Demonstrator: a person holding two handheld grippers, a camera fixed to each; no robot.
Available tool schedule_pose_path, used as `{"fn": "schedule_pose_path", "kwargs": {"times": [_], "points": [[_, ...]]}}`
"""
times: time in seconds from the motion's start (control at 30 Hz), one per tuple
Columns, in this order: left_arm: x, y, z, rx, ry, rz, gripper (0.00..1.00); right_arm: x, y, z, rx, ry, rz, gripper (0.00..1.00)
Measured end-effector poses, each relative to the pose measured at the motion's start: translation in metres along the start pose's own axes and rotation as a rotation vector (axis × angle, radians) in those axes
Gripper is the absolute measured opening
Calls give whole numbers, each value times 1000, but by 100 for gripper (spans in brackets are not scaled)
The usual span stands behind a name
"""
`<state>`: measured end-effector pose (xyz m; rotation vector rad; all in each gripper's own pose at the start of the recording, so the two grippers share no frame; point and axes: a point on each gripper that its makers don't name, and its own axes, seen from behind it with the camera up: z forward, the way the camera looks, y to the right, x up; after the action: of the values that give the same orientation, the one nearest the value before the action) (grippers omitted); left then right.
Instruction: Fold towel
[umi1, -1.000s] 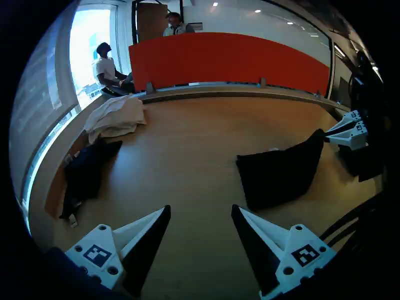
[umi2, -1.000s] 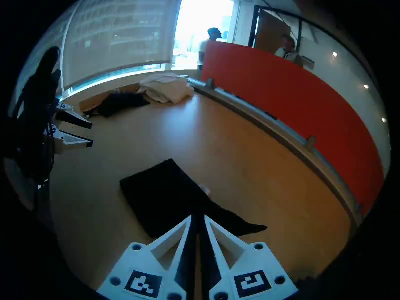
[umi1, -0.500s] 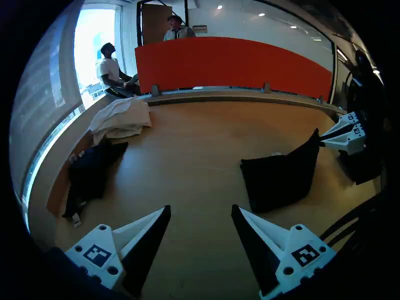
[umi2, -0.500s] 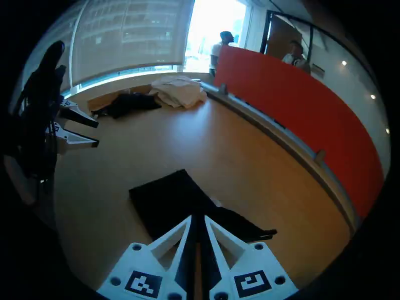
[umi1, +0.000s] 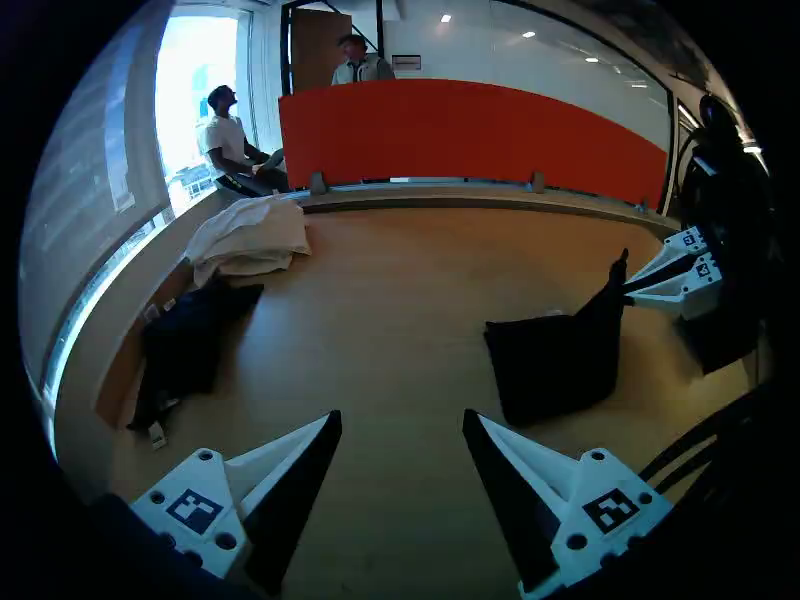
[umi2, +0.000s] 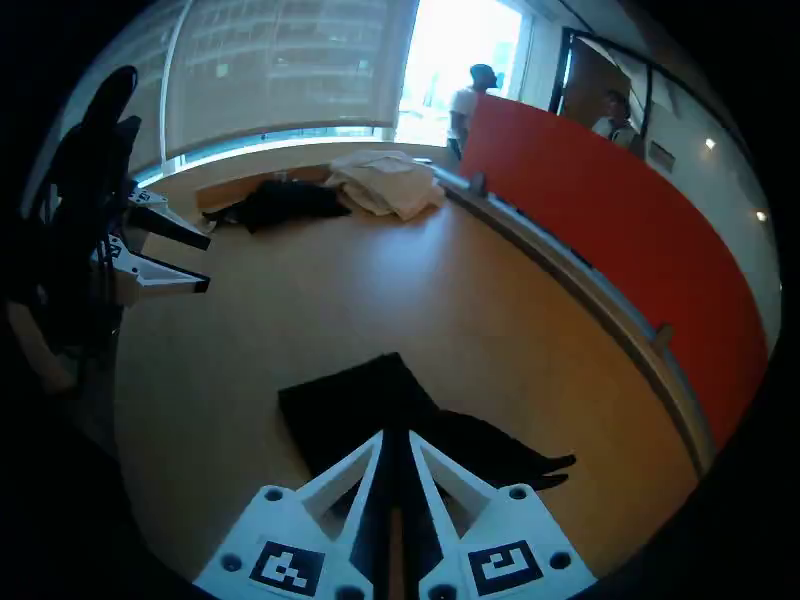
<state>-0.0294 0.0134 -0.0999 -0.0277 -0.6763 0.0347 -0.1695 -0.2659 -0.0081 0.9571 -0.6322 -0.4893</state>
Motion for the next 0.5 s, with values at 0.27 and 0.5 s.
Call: {"fn": "schedule_pose_path", "kwargs": {"times": [0.27, 0.5], "points": [[0, -3, -6, 11, 9, -14, 90, 6, -32, 30, 86, -31, -59, 3], [-8, -4, -11, 21, 4, -38, 90, -6, -66, 69, 171, -79, -82, 3]]}}
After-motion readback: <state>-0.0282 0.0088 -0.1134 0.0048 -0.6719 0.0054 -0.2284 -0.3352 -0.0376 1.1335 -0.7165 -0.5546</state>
